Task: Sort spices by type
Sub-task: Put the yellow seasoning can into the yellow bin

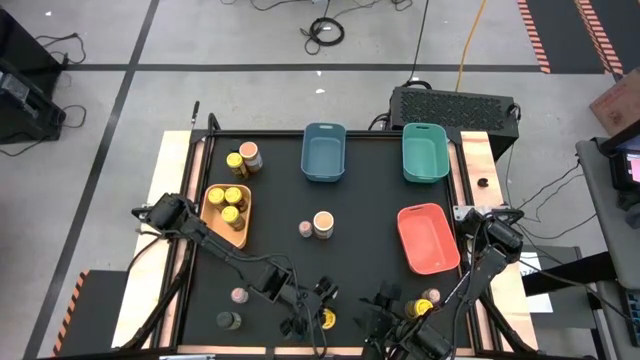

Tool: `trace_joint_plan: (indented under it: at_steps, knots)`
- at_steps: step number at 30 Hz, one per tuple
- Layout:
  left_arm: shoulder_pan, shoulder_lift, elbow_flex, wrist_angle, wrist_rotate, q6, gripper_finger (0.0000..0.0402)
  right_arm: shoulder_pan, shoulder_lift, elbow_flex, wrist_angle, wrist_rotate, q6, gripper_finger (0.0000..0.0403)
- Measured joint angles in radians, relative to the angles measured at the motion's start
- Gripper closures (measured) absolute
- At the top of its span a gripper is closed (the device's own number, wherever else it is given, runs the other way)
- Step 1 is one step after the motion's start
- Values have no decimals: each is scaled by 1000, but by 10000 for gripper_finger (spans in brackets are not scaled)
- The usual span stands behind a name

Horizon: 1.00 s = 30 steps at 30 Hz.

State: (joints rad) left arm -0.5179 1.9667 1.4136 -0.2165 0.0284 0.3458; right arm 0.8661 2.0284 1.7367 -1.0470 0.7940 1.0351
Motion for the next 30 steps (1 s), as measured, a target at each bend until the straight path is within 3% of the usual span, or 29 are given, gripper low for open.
trace_joint_plan:
  at_steps: [20, 30]
  knots:
    - [8, 9, 0, 2, 24, -17, 123, 0, 0, 0, 0, -1, -8, 179]
    - [8, 9, 0, 1, 24, -19, 166, 0, 0, 0, 0, -1, -8, 179]
